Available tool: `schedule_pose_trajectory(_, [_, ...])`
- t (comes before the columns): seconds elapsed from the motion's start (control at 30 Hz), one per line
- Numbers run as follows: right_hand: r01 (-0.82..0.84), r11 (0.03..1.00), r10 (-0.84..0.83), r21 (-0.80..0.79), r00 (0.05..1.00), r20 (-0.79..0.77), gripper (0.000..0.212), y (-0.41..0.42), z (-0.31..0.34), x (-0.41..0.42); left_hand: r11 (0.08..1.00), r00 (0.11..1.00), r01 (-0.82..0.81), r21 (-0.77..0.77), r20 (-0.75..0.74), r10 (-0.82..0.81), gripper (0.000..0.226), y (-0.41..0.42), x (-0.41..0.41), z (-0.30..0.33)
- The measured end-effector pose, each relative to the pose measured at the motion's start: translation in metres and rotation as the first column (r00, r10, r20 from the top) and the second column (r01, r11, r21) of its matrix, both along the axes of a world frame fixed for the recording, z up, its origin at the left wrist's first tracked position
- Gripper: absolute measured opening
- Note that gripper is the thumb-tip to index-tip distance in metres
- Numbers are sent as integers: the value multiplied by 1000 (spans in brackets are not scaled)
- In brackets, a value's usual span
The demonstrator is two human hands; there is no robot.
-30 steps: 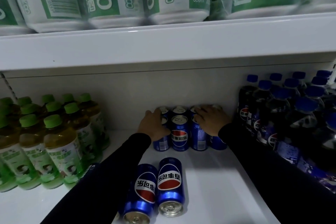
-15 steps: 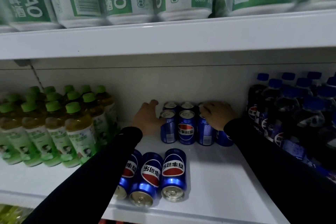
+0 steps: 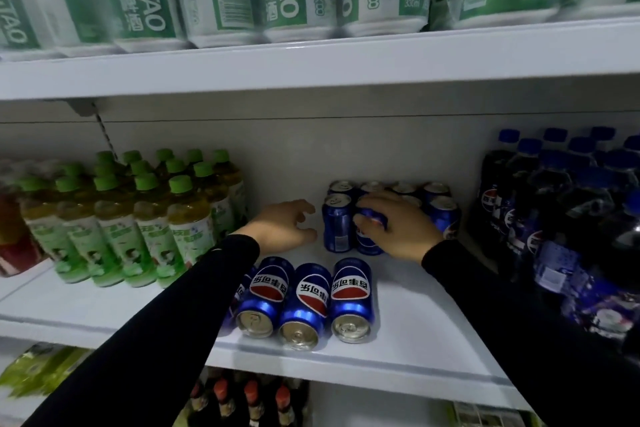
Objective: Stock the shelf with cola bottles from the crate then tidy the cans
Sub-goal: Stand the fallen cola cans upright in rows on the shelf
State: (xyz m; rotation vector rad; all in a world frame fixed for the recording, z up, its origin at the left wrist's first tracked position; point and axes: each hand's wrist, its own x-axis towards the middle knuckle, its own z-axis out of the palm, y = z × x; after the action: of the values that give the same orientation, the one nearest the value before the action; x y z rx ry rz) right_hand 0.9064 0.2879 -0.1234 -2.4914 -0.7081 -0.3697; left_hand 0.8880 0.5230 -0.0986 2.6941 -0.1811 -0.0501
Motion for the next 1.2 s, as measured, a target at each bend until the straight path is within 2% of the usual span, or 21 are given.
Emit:
schedule_pose_trajectory(0.17, [-25, 996, 12, -90, 990, -144, 57, 20, -10, -37, 976, 959, 218, -27, -180, -219, 69, 6, -20, 8])
schedule_pose_trajectory(0.33, [-89, 987, 35, -133, 930, -365, 86, 23, -23, -69, 891, 814, 446, -86, -375, -443, 91, 6, -42, 0])
schedule_pose_trajectory(0.47, [-83, 977, -17, -194, 886, -463, 96, 19, -29, -74, 853, 816, 502, 142, -403, -413, 117, 1, -48, -10])
schedule_pose_trajectory(0.67, [-23, 985, -51, -170, 907, -417, 88, 1, -27, -76, 838, 826, 507, 199, -391, -407, 96, -15, -46, -5])
schedule_pose_trajectory(0.77, [34, 998, -58, -57, 867, -495, 77, -15, -17, -75, 872, 853, 462, 159, -350, -388, 79, -22, -41, -1])
schedule_pose_trajectory(0.87, [131, 988, -49, 87, 783, -620, 59, -29, -7, -71, 932, 899, 357, 54, -291, -327, 65, -29, -30, -5])
schedule_pose_trajectory(0.97, [264, 939, -25, 218, 689, -724, 46, -43, -13, -63, 955, 918, 219, -202, -290, -271, 42, -41, -23, -13])
schedule_pose_trajectory(1.07, [426, 837, 18, 342, 605, -796, 55, -52, -19, -56, 883, 919, 38, -468, -331, -215, 20, -49, -16, -23])
schedule_pose_trajectory(1.1, [468, 807, 19, 360, 590, -807, 58, -53, -20, -54, 855, 926, -30, -518, -337, -172, 22, -50, -15, -25])
schedule_pose_trajectory(1.2, [518, 772, -24, 368, 602, -798, 61, -51, -22, -51, 720, 906, -244, -650, -418, -71, 49, -51, -8, -34])
